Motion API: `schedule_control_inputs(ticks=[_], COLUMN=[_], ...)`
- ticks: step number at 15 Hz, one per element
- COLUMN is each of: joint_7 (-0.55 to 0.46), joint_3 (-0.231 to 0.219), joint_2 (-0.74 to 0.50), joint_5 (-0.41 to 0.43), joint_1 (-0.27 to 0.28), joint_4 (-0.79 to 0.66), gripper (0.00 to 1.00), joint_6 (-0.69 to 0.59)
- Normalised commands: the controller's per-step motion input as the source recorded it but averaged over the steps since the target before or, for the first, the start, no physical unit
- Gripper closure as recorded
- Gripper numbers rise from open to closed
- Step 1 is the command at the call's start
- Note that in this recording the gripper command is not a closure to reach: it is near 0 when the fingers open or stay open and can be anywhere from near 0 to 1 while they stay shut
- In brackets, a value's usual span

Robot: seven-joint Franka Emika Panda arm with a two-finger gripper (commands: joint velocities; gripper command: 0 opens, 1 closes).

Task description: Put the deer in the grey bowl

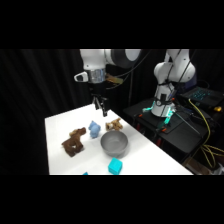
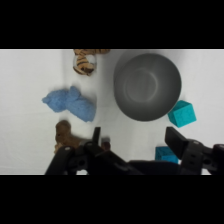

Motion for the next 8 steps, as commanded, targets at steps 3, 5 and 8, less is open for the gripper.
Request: schedule_control_inputs(ticks=[3,5,8], joint_7=[-0.03,-0.11,-0.21], joint_3=[0.005,-0.037,-0.059], joint_2=[0.07,0.30,0.55], joint_5=[0.015,0.024,0.007], joint_1=[-0.037,-0.088,-0.123], joint_4=[0.09,0.40,0.70], gripper=[0.00,0.00,0.00], joint_6=[0.01,0.02,0.10])
